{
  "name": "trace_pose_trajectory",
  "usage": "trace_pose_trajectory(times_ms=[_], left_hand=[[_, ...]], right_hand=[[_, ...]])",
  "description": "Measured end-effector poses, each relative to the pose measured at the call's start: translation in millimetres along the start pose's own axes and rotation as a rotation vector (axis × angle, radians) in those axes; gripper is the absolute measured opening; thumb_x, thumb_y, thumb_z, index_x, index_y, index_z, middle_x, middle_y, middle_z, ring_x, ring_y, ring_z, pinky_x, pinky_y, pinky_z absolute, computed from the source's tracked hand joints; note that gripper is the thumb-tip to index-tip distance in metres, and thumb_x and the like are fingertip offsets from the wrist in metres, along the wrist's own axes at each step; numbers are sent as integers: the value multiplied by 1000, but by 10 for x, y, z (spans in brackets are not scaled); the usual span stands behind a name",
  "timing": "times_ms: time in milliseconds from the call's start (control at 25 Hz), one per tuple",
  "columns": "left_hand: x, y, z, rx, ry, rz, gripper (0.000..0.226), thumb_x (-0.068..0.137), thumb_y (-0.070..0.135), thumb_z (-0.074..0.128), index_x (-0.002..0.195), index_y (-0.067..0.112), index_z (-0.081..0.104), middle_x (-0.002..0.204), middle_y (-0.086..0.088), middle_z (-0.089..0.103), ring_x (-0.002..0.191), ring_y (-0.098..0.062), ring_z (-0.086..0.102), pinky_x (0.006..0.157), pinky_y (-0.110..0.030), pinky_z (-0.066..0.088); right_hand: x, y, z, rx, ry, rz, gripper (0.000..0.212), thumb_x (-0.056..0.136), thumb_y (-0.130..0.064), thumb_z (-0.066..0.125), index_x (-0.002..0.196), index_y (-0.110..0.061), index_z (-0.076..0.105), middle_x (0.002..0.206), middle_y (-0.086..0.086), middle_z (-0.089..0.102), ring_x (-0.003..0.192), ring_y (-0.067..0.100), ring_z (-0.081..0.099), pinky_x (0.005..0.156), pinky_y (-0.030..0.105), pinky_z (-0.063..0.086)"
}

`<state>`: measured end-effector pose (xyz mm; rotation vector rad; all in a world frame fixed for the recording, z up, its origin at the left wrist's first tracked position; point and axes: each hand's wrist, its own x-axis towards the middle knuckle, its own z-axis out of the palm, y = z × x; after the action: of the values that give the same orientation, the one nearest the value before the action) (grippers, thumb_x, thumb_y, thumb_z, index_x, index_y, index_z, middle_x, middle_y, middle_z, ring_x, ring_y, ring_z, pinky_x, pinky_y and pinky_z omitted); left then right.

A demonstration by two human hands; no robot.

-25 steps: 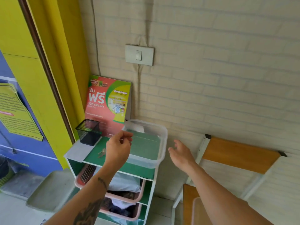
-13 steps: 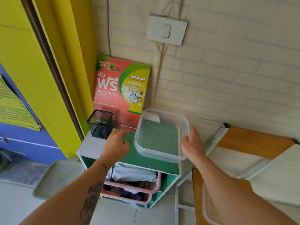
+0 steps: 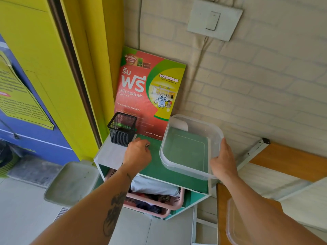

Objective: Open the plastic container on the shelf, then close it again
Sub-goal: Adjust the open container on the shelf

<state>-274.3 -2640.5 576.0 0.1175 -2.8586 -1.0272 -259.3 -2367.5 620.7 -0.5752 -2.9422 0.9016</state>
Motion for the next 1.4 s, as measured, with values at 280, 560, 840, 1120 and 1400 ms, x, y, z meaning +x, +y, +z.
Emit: trace_pose_trajectory(times_ms=[280, 560, 840, 1120, 1400], left_hand=[[207, 976, -280, -349, 184, 72, 23, 91, 12, 55, 104, 14, 73, 97, -6, 74, 84, -26, 66, 80, -35, 55], [219, 1217, 177, -189, -293, 73, 35, 89, 8, 54, 118, 18, 70, 113, -8, 72, 98, -25, 68, 94, -33, 54], [178, 1132, 22, -206, -322, 89, 39, 87, 4, 51, 119, 19, 68, 117, -1, 70, 100, -20, 67, 98, -35, 53], [1, 1295, -78, -274, -245, 125, 33, 89, 8, 49, 110, 19, 71, 101, 1, 73, 89, -19, 69, 88, -30, 55], [-313, 1908, 237, -358, -334, 175, 27, 91, 12, 51, 101, 29, 71, 93, 6, 72, 78, -12, 68, 66, -17, 45]], right_hand=[[-23, -22, -13, 32, -8, 12, 84, 92, 7, 51, 158, -17, 5, 164, 8, 18, 146, 33, 30, 115, 47, 34], [-31, -58, -41, 66, -75, 22, 87, 92, -1, 55, 158, -16, 1, 166, 7, 10, 147, 33, 27, 115, 47, 33], [-75, -57, -96, 118, -162, 40, 84, 95, -3, 47, 157, -17, -7, 167, 3, -3, 152, 29, 11, 121, 45, 19], [-149, -28, -409, 120, -122, -39, 61, 93, -11, 49, 149, -21, 28, 149, 3, 40, 130, 27, 46, 102, 38, 43], [-179, 531, -939, 195, -118, -8, 66, 98, -26, 47, 157, -24, 18, 164, 0, 21, 148, 22, 27, 119, 47, 27]])
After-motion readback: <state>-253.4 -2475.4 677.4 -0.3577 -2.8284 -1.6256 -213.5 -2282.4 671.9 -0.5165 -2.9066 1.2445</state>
